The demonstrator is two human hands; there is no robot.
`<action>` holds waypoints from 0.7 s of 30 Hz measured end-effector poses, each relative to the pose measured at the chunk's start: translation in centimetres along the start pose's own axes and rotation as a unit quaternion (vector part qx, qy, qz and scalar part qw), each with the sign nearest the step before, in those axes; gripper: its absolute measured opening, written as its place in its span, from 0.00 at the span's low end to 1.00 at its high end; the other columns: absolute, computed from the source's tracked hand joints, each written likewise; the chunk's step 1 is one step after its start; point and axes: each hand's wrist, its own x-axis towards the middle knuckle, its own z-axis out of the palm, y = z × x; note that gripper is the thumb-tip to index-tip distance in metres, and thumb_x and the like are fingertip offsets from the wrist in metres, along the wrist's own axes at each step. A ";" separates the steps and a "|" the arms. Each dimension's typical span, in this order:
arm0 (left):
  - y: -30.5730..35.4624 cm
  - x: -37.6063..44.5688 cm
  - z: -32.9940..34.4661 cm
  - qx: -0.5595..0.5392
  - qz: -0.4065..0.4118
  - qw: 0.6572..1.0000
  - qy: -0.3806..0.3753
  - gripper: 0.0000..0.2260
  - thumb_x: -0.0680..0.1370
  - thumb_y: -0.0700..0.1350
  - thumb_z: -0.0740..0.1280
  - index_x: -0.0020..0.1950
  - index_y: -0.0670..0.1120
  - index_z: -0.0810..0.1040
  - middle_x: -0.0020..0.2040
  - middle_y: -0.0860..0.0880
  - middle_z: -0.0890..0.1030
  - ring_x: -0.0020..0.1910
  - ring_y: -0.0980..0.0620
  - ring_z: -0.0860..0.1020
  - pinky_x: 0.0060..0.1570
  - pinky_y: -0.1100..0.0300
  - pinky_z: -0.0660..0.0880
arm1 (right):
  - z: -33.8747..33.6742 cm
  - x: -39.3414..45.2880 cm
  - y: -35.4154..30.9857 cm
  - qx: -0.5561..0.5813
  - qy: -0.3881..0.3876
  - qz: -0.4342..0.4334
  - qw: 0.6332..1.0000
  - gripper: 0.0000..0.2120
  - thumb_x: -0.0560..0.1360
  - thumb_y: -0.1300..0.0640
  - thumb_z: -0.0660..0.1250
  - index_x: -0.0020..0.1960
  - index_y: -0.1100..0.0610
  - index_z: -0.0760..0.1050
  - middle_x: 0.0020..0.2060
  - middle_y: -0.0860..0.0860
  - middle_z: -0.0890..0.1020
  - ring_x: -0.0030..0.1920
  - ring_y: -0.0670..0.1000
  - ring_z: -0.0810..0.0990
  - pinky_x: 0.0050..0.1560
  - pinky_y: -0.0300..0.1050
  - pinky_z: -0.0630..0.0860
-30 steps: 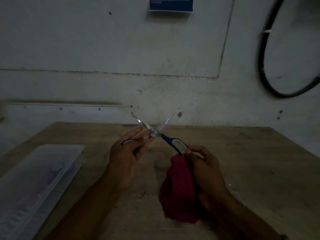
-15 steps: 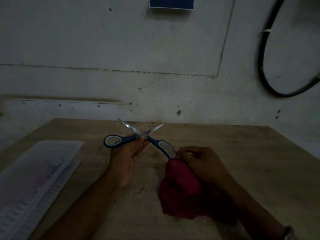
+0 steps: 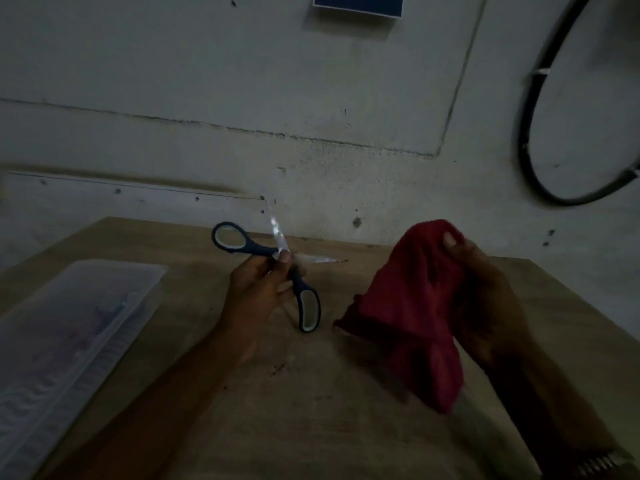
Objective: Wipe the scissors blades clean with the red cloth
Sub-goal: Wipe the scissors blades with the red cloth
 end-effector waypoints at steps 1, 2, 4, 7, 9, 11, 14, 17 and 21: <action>-0.1 -0.2 0.2 0.006 0.004 1.000 -0.009 0.08 0.82 0.43 0.67 0.58 0.41 0.82 0.52 0.44 0.87 0.52 0.49 0.87 0.46 0.59 0.84 | 0.6 -0.1 0.7 -0.019 0.019 -0.007 1.000 0.22 0.76 0.51 0.71 0.69 0.58 0.78 0.64 0.57 0.84 0.65 0.60 0.83 0.67 0.62 0.77; -0.2 -0.3 0.3 0.009 0.006 1.000 -0.017 0.08 0.82 0.43 0.67 0.58 0.41 0.82 0.52 0.44 0.87 0.52 0.49 0.87 0.46 0.59 0.84 | 1.1 -0.1 1.5 -0.039 0.040 -0.014 0.998 0.21 0.75 0.52 0.72 0.66 0.58 0.79 0.62 0.57 0.85 0.63 0.60 0.84 0.66 0.62 0.78; -0.6 -0.7 0.6 0.011 0.001 1.000 -0.026 0.09 0.81 0.44 0.68 0.58 0.40 0.82 0.52 0.44 0.87 0.52 0.49 0.87 0.46 0.58 0.84 | 2.4 -0.3 3.2 -0.052 0.079 -0.026 0.995 0.13 0.76 0.55 0.73 0.59 0.58 0.83 0.55 0.54 0.87 0.56 0.56 0.86 0.63 0.61 0.81; -1.0 -1.1 0.9 0.012 0.003 1.000 -0.026 0.08 0.81 0.41 0.69 0.57 0.40 0.83 0.50 0.45 0.88 0.51 0.50 0.87 0.45 0.61 0.83 | 3.7 -0.4 5.2 -0.109 0.101 -0.057 0.987 0.06 0.79 0.57 0.73 0.55 0.55 0.85 0.48 0.49 0.88 0.49 0.49 0.87 0.51 0.49 0.83; -1.1 -1.2 0.9 0.021 0.012 0.999 -0.025 0.06 0.80 0.39 0.70 0.55 0.41 0.84 0.49 0.46 0.89 0.50 0.50 0.87 0.45 0.62 0.83 | 4.3 -0.6 6.3 -0.148 0.105 -0.069 0.981 0.05 0.79 0.56 0.73 0.54 0.52 0.85 0.46 0.46 0.89 0.49 0.47 0.88 0.47 0.43 0.83; -1.1 -1.3 0.9 0.024 0.022 0.999 -0.027 0.05 0.78 0.38 0.71 0.53 0.43 0.85 0.48 0.46 0.89 0.49 0.49 0.87 0.47 0.60 0.83 | 4.6 -1.0 7.3 -0.220 0.096 -0.107 0.965 0.06 0.78 0.55 0.75 0.55 0.49 0.84 0.47 0.43 0.88 0.50 0.46 0.88 0.48 0.41 0.84; -1.0 -1.5 1.0 0.010 0.016 0.999 -0.037 0.06 0.77 0.38 0.72 0.53 0.43 0.84 0.49 0.46 0.89 0.49 0.49 0.87 0.48 0.59 0.84 | 5.1 -1.6 8.7 -0.337 0.070 -0.178 0.922 0.12 0.77 0.54 0.76 0.60 0.45 0.83 0.52 0.40 0.87 0.55 0.40 0.85 0.59 0.42 0.81; -1.0 -1.8 1.2 0.008 0.006 0.998 -0.056 0.07 0.77 0.40 0.72 0.54 0.43 0.85 0.49 0.47 0.89 0.50 0.50 0.87 0.48 0.58 0.84 | 5.5 -1.9 9.3 -0.425 0.043 -0.264 0.865 0.14 0.80 0.55 0.73 0.65 0.46 0.81 0.56 0.38 0.83 0.58 0.37 0.81 0.59 0.35 0.78; -1.0 -2.0 1.1 0.003 -0.012 0.997 -0.073 0.12 0.75 0.42 0.73 0.57 0.41 0.84 0.53 0.46 0.88 0.54 0.49 0.86 0.52 0.54 0.83 | 6.0 -2.2 9.3 -0.487 -0.010 -0.322 0.812 0.14 0.84 0.54 0.67 0.69 0.49 0.80 0.58 0.42 0.80 0.59 0.38 0.79 0.56 0.32 0.77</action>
